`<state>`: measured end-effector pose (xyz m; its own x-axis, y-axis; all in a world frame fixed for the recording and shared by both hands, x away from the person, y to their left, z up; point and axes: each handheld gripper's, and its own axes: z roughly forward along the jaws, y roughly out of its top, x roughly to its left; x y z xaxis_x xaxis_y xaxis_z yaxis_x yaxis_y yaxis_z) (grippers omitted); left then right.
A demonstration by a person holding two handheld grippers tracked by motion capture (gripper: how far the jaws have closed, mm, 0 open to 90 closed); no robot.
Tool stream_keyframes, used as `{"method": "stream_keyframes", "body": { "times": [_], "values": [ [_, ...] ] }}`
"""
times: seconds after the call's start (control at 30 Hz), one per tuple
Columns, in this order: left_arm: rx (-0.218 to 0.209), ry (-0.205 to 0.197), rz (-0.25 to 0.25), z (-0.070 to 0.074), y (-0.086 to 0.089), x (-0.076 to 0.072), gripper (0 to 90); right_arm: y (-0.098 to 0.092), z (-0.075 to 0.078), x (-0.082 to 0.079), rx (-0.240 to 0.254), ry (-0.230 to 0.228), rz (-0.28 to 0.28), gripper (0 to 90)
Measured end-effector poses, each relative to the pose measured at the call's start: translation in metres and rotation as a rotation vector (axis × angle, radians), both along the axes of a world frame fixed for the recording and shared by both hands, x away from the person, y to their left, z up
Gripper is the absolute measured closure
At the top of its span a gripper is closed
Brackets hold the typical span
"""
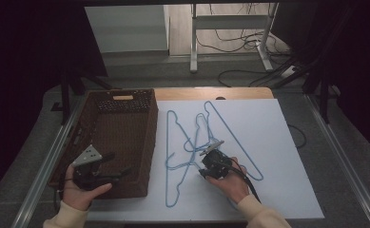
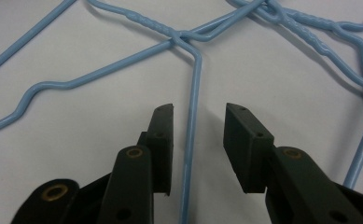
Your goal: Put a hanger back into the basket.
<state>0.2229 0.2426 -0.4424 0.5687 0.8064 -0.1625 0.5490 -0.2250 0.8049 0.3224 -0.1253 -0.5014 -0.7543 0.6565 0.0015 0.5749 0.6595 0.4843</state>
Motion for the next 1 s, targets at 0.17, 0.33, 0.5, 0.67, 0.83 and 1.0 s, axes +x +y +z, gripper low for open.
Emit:
{"method": "stream_keyframes", "body": {
  "times": [0.17,0.33,0.5,0.67,0.83,1.0],
  "values": [
    [0.001,0.000,-0.001,0.000,0.000,0.000,18.3,0.002,-0.001,0.001,-0.010,0.004,-0.004,64.4],
    [0.001,0.000,0.000,0.000,0.000,0.000,18.3,0.004,-0.005,0.001,-0.040,0.012,0.000,66.2],
    [0.002,-0.001,-0.001,0.000,0.000,0.000,18.3,0.006,-0.004,0.002,-0.057,0.021,-0.026,73.4],
    [0.002,-0.002,-0.001,0.000,0.000,0.000,18.3,0.007,-0.003,0.003,-0.072,0.048,-0.064,86.1],
    [0.001,-0.003,0.000,0.000,0.000,0.000,18.3,0.005,-0.002,0.003,-0.078,0.050,-0.071,87.0],
    [-0.001,-0.005,0.001,0.001,0.001,-0.001,18.3,-0.005,0.010,0.004,-0.037,0.032,-0.064,87.1]
  ]
}}
